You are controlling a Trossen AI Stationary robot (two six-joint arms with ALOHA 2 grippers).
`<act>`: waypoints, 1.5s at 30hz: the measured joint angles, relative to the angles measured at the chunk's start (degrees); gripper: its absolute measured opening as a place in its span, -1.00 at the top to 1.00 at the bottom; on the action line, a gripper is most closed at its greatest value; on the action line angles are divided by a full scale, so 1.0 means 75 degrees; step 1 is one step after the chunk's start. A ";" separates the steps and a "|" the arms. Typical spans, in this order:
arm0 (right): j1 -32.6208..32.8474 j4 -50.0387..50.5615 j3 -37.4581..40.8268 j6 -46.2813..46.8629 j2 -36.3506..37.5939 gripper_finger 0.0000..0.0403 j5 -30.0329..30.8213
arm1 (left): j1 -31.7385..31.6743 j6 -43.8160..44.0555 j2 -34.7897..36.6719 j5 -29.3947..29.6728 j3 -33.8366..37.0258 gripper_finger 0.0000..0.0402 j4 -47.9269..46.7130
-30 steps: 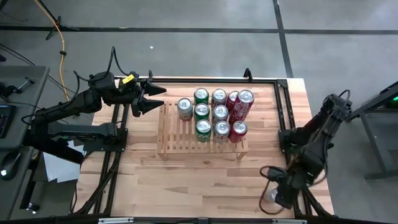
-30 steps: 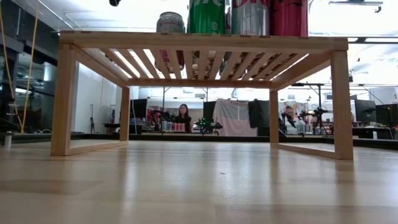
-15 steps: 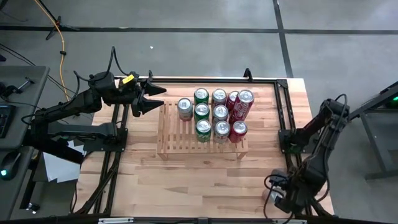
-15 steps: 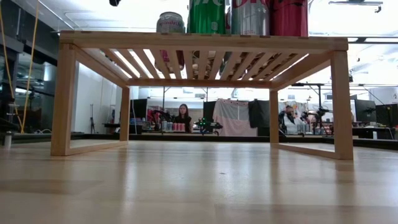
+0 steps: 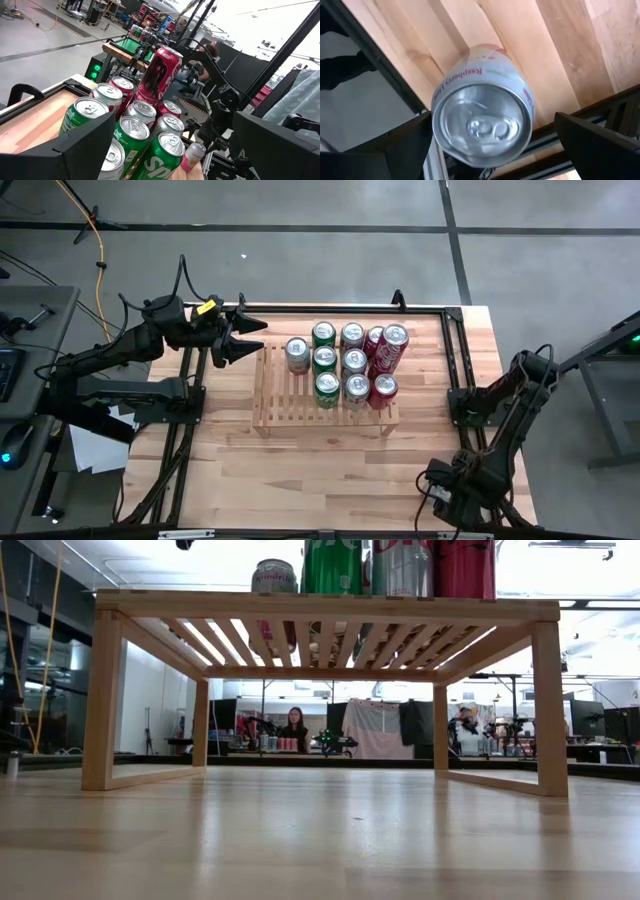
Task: Place canned beverage on shelf
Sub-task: Put the white pink soda can on the shelf
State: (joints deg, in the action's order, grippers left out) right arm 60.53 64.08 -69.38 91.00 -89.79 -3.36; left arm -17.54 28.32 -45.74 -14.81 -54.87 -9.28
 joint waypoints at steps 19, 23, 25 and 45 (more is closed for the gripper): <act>-0.0054 -0.0071 -0.0003 0.0055 -0.0642 -0.95 -0.0128 | -0.0003 0.0000 0.0000 0.0000 0.0000 -0.98 0.0000; -0.0124 -0.0123 -0.0050 -0.0004 -0.0635 -0.70 -0.0538 | -0.0003 0.0003 0.0000 0.0000 0.0003 -0.98 0.0006; -0.0138 -0.0118 -0.0172 -0.0008 -0.0581 -0.46 -0.0445 | -0.0002 0.0003 0.0000 0.0000 0.0003 -0.98 0.0010; -0.0878 0.0084 -0.2194 -0.0548 0.1126 -0.29 0.1433 | -0.0001 0.0015 0.0000 -0.0756 0.0009 -0.98 0.3455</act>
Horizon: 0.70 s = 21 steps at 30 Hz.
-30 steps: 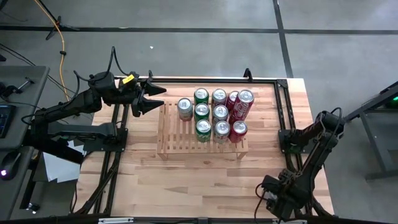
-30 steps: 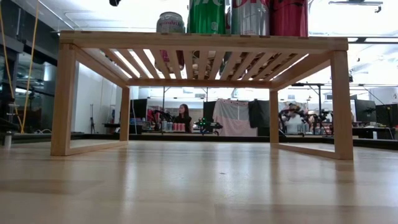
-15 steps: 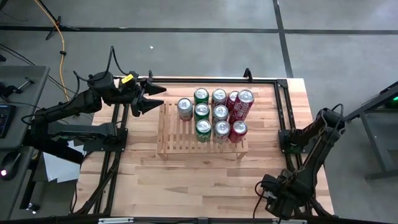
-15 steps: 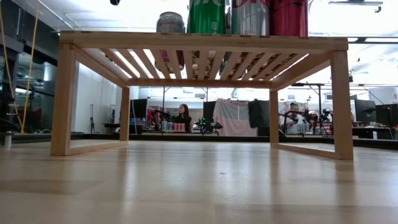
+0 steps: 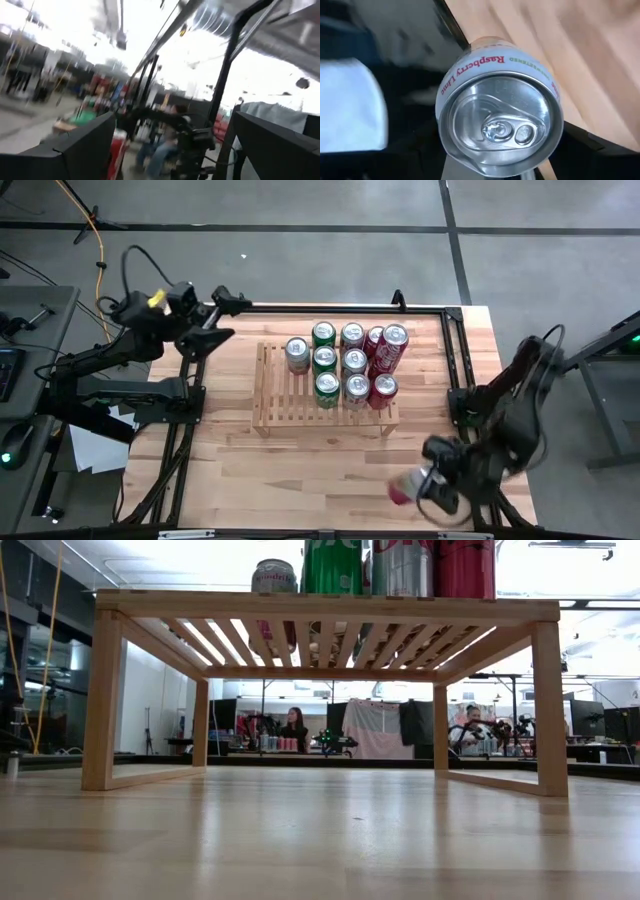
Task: Place canned beverage on shelf
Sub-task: Put the white pink soda can on the shelf
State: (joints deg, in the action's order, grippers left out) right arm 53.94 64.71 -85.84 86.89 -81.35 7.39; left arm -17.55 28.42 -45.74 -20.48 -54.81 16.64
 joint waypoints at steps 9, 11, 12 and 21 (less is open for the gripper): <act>-0.1784 -0.0003 -0.2181 -0.3374 0.0174 -0.29 0.2304 | 0.0001 0.0296 -0.0182 0.0387 -0.0448 -0.98 0.0641; -0.2308 -0.0026 -0.2606 -0.4428 0.0047 -0.29 0.2353 | 0.0001 0.0370 -0.0370 0.0332 -0.0943 -0.98 0.0211; -0.2567 -0.0049 -0.2784 -0.4969 -0.0024 -0.29 0.2349 | 0.0001 0.0280 -0.0480 0.0270 -0.1287 -0.98 -0.0158; -0.4514 -0.0828 -0.3697 -0.9065 -0.0553 -0.29 0.2319 | 0.0534 -0.3831 -0.1669 0.1282 -0.4305 -0.98 -0.5176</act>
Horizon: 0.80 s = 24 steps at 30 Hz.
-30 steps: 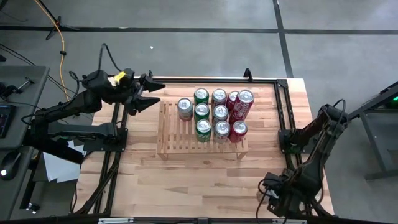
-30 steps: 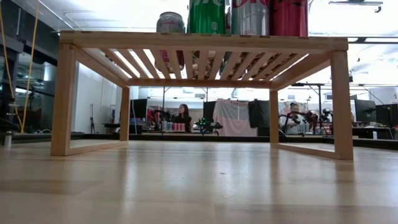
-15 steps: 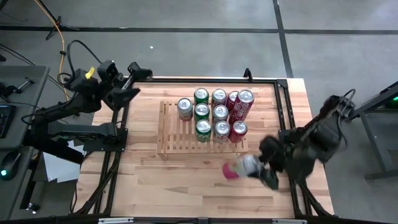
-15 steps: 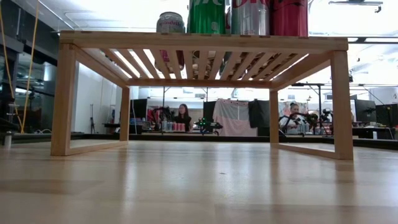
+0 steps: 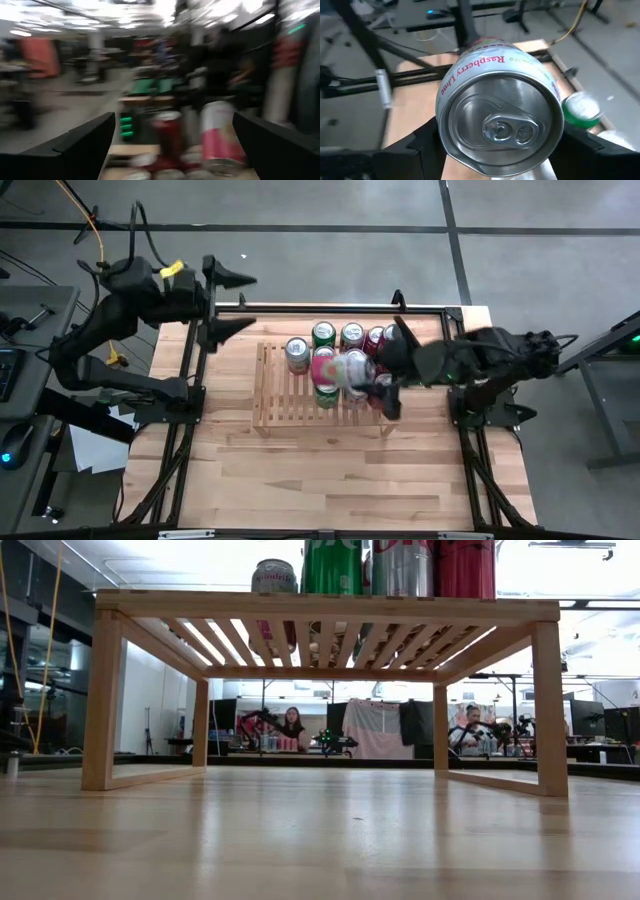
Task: Place canned beverage on shelf
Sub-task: Put the white pink soda can on the shelf
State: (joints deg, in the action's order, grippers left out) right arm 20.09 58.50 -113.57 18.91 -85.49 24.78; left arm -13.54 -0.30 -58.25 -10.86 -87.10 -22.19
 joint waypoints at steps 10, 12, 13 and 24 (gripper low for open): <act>-0.1440 -0.1480 -0.0033 -0.2114 -0.0453 -0.29 -0.0571 | 0.0761 -0.1423 -0.0707 0.0705 -0.0363 -0.98 -0.0495; -0.1548 -0.1725 -0.0033 -0.2390 -0.0490 -0.29 -0.0558 | 0.0896 -0.1429 -0.0803 0.0715 -0.0363 -0.98 -0.0513; -0.1603 -0.1834 -0.0033 -0.2536 -0.0503 -0.29 -0.0570 | 0.0946 -0.1414 -0.0853 0.0713 -0.0363 -0.98 -0.0519; -0.1925 -0.2666 -0.0033 -0.3051 -0.0519 -0.29 -0.1490 | 0.1195 -0.1395 -0.1517 0.0848 -0.0366 -0.98 -0.0518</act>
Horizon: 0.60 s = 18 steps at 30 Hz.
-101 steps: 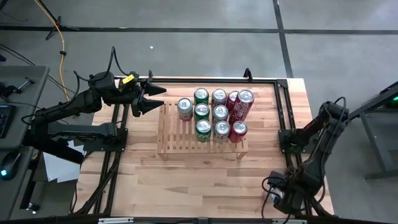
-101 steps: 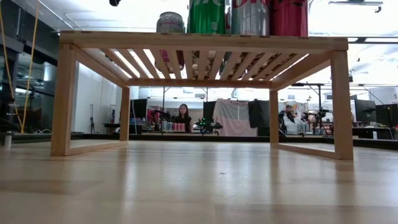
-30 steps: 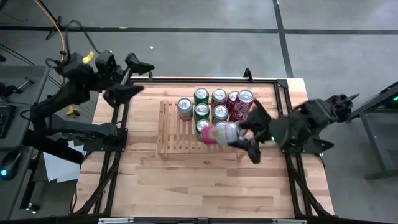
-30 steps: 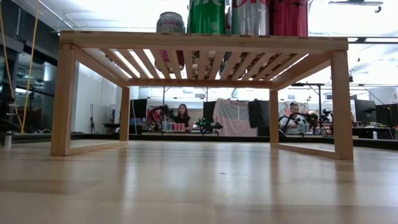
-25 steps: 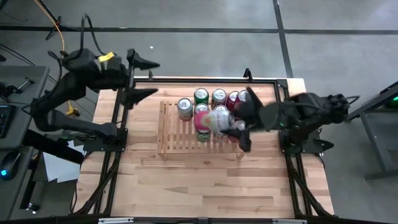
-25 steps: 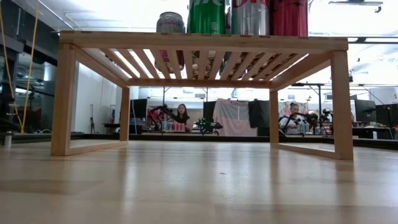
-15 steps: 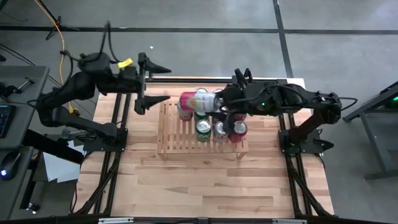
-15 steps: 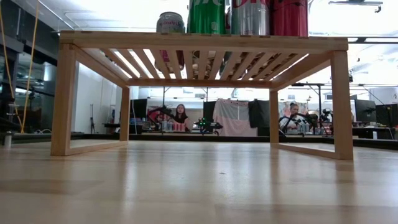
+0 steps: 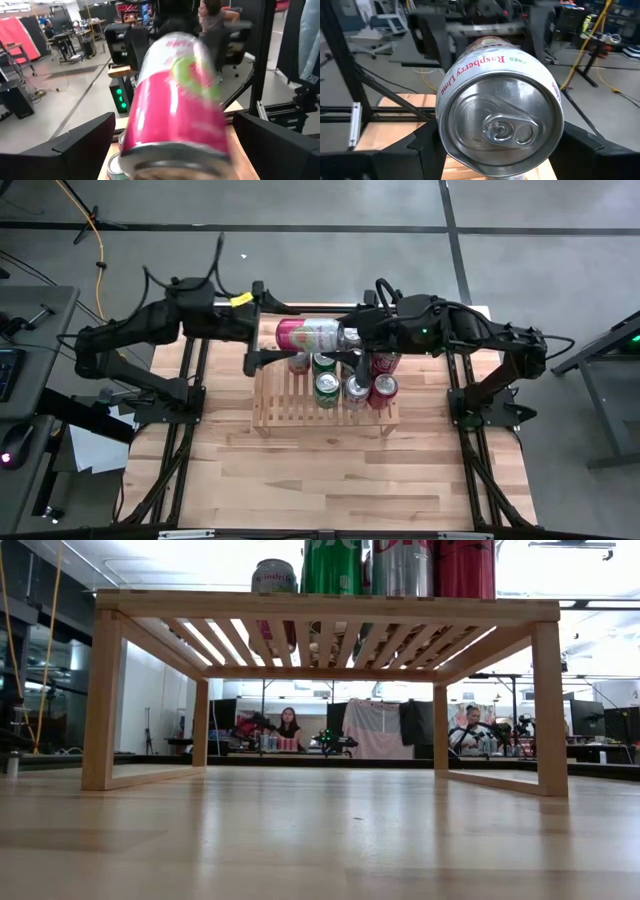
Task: Place canned beverage on shelf
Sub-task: Put the white pink soda can on the shelf
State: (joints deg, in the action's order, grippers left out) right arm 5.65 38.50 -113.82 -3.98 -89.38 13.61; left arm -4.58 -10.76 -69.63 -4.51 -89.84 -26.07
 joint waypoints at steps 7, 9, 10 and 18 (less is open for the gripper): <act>0.0003 -0.0009 0.0000 0.0003 0.0000 -0.29 -0.0195 | 0.0021 0.0010 -0.0369 0.0012 0.0000 -0.98 0.0154; -0.0009 -0.0015 0.0000 0.0004 0.0000 -0.29 -0.0192 | 0.0056 0.0063 -0.0412 -0.0041 0.0003 -0.98 0.0323; -0.0009 -0.0010 0.0000 0.0004 0.0000 -0.29 -0.0192 | 0.0089 0.0145 -0.0419 -0.0047 0.0003 -0.98 0.0421; -0.0009 -0.0094 0.0000 0.0004 0.0000 -0.29 -0.0189 | 0.0140 0.0489 -0.0435 -0.0102 -0.0003 -0.72 0.0581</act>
State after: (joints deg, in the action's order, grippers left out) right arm 5.58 37.80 -113.82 -3.94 -89.38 12.19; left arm -3.53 -7.09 -72.89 -5.27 -89.86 -21.71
